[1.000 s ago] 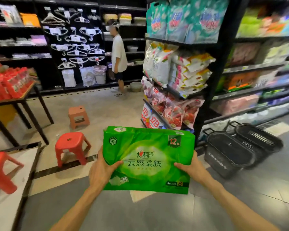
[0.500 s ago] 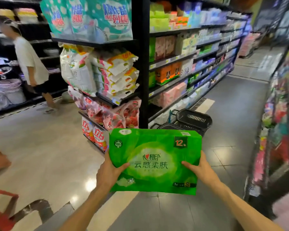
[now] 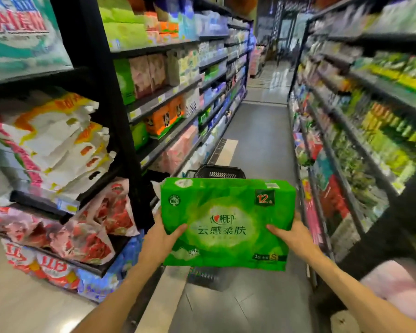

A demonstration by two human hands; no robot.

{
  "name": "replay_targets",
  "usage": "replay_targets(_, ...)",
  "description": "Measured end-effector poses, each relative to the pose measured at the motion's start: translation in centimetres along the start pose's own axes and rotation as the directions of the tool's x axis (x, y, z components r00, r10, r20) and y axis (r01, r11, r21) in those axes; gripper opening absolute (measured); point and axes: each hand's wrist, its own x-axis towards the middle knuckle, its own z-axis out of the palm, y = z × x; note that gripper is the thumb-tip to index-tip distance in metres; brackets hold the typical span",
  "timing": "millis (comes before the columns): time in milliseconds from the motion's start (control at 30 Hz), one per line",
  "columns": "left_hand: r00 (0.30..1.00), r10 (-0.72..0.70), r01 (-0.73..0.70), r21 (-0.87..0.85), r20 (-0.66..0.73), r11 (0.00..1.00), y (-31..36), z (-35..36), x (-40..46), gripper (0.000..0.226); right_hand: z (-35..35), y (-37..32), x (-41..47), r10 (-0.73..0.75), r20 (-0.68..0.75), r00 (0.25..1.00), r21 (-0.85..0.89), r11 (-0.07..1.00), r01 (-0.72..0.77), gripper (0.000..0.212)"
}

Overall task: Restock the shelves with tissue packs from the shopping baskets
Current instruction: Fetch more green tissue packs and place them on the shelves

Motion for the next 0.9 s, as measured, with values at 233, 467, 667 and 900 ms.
replay_targets(233, 0.999, 0.028, -0.028, 0.019, 0.016, 0.999, 2.0, 4.9, 12.9, 0.095, -0.3, 0.3, 13.0, 0.033, -0.009, 0.999, 0.046, 0.998, -0.032, 0.084)
replay_targets(467, 0.994, -0.098, 0.098, -0.005, -0.054, 0.995, 4.2, 10.1, 24.7, 0.090, 0.4, -1.6, 30.8, -0.055, 0.147, 0.988, 0.010, 0.998, 0.054, 0.073)
replay_targets(667, 0.940, -0.290, 0.284, -0.058, -0.182, 0.957, 3.8, 11.5, 32.1, 0.093, 3.4, -5.8, 44.7, -0.046, 0.365, 0.930, -0.028, 0.998, 0.061, 0.107)
replay_targets(900, 0.859, -0.411, 0.395, -0.117, -0.305, 0.911, -1.1, 10.9, 38.4, 0.111, 11.5, -9.7, 56.9, -0.165, 0.550, 0.819, -0.070, 0.968, 0.242, 0.118)
